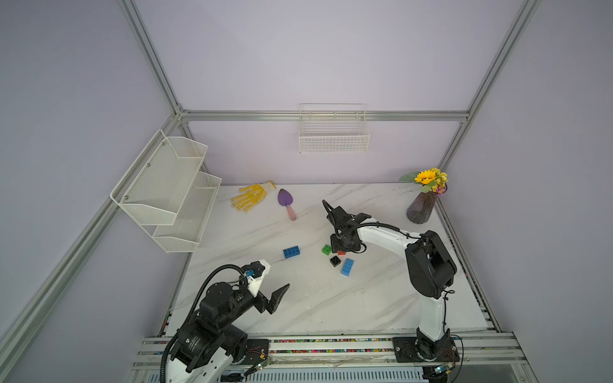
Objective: Assemble the letter f with lego
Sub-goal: Place the lego brick at the center of the board, then move the lego brick at the center of the board.
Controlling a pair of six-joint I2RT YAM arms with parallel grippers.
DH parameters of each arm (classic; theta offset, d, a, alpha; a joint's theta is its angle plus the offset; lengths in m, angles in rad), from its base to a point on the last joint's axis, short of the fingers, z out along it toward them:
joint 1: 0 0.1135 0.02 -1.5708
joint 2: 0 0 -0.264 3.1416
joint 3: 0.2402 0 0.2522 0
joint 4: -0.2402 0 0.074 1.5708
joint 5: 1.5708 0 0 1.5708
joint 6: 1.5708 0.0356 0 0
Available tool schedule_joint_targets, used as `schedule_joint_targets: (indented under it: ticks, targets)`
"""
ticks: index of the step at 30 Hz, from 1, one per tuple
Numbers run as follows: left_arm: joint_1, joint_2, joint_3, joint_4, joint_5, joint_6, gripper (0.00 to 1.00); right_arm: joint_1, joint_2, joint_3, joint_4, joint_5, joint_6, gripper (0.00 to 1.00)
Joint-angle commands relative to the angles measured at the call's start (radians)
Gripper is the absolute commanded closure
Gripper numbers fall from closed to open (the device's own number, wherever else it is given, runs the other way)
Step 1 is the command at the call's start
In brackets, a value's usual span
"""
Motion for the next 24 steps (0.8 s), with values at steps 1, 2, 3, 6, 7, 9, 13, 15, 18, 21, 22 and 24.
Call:
schedule_joint_targets:
  ticks: [1, 2, 3, 6, 7, 9, 13, 15, 18, 21, 22, 24]
  targets:
    - [-0.004, -0.004, -0.001, 0.021, 0.018, 0.033, 0.0, -0.007, -0.08, 0.016, -0.063, -0.005, -0.032, 0.33]
    - [-0.003, -0.004, -0.001, 0.021, 0.018, 0.033, 0.0, -0.007, -0.092, 0.014, -0.091, -0.006, -0.044, 0.33]
    - [-0.004, -0.003, -0.001, 0.021, 0.019, 0.033, 0.0, -0.007, -0.105, 0.009, -0.118, -0.002, -0.057, 0.33]
    - [-0.004, 0.002, -0.001, 0.022, 0.02, 0.033, 0.0, -0.007, -0.153, -0.023, -0.167, 0.007, -0.076, 0.36]
    - [-0.005, 0.003, 0.0, 0.023, 0.021, 0.033, 0.0, -0.007, -0.169, -0.039, -0.168, 0.008, -0.079, 0.38]
    - [-0.003, 0.007, 0.0, 0.022, 0.027, 0.033, 0.0, -0.007, -0.202, -0.077, -0.151, 0.005, -0.089, 0.81]
    - [-0.004, 0.012, 0.0, 0.024, 0.029, 0.033, 0.0, -0.005, -0.239, -0.14, -0.093, -0.011, -0.11, 1.0]
    - [-0.004, 0.015, -0.001, 0.025, 0.03, 0.033, 0.0, -0.004, -0.239, -0.156, -0.063, -0.025, -0.121, 1.0]
    - [-0.005, 0.016, 0.0, 0.025, 0.033, 0.032, 0.0, -0.003, -0.213, -0.163, -0.023, -0.049, -0.14, 1.0]
    - [-0.003, 0.017, -0.001, 0.025, 0.032, 0.032, 0.0, 0.001, -0.171, -0.156, 0.012, -0.068, -0.154, 1.0]
    - [-0.004, 0.016, -0.001, 0.025, 0.033, 0.032, 0.0, 0.001, -0.159, -0.154, 0.022, -0.075, -0.159, 1.0]
    - [-0.003, 0.015, 0.0, 0.025, 0.029, 0.031, 0.0, 0.004, -0.128, -0.149, 0.044, -0.081, -0.164, 1.0]
